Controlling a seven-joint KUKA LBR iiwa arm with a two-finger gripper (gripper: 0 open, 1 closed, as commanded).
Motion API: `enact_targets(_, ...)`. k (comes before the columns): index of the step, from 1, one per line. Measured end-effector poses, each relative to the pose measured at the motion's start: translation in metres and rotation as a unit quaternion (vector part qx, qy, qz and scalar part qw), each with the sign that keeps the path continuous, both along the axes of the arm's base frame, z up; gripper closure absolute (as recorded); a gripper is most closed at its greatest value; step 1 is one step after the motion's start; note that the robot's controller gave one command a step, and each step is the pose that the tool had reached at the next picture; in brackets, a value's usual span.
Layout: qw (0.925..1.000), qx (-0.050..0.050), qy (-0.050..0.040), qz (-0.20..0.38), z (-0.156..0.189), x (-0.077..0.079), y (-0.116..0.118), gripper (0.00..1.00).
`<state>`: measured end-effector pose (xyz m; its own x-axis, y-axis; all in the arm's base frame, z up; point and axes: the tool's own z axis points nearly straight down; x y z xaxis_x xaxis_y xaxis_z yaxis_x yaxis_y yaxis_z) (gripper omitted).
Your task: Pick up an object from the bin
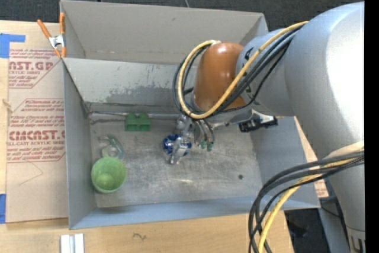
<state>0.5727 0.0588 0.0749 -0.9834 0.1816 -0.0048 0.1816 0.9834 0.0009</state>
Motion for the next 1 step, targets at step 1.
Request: enact_targets(1,0.9988,0.001,-0.0026,-0.05,0.1469,0.0082,0.0093,1.0)
